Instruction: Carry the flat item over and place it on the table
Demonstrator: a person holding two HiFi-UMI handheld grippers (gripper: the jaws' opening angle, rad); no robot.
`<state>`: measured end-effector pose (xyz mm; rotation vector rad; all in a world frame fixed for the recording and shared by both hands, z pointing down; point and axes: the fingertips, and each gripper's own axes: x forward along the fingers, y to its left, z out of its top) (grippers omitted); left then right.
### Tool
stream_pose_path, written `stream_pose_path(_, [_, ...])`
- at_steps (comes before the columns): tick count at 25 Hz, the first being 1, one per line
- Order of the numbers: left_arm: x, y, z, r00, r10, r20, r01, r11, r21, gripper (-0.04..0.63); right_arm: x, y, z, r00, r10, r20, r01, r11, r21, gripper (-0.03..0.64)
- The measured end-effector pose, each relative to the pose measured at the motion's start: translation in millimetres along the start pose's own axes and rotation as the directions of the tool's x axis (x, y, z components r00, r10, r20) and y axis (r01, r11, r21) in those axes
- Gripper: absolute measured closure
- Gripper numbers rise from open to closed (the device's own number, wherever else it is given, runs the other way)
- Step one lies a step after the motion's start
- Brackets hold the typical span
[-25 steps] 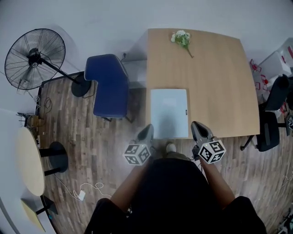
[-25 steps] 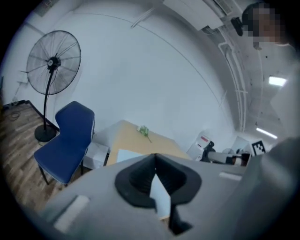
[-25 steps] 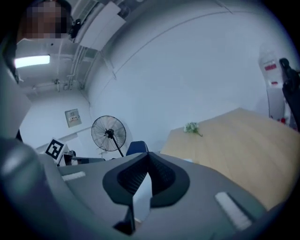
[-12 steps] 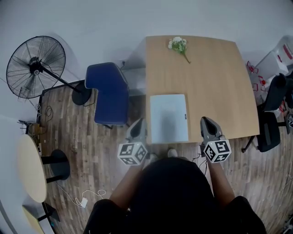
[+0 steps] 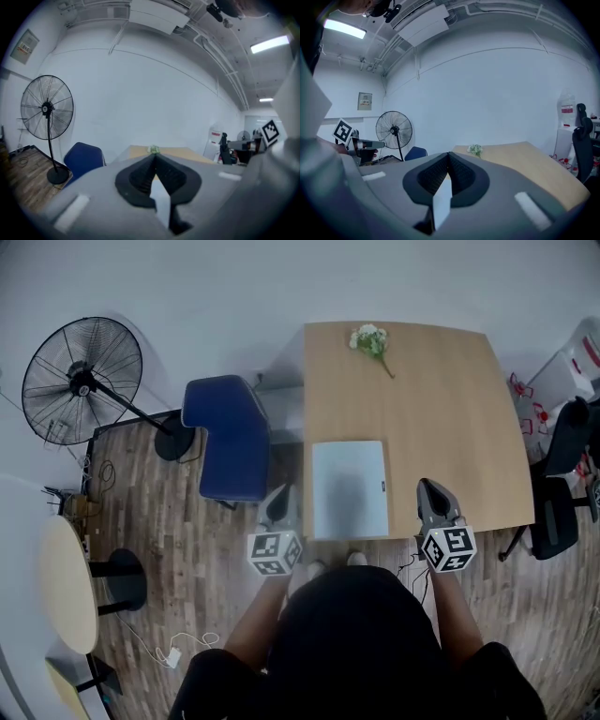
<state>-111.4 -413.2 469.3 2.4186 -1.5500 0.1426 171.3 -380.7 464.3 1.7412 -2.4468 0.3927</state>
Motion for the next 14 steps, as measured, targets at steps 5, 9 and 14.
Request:
stream_pose_path(5, [-8, 14, 0, 1.000, 0.026, 0.015, -0.026, 0.999, -0.030, 0.594, 8, 6, 2, 1.000, 0.007, -0.001, -0.007, 0.999, -0.044, 0.615])
stream_pose_path(9, [-14, 23, -2, 0.999, 0.040, 0.016, -0.040, 0.998, -0.041, 0.594, 13, 13, 7, 1.000, 0.011, 0.004, -0.010, 0.995, -0.102, 0.615])
stream_pose_path(14, [-22, 35, -6, 0.999, 0.051, 0.008, -0.050, 0.997, -0.055, 0.594, 18, 27, 5, 1.000, 0.024, 0.001, -0.024, 0.995, -0.093, 0.615])
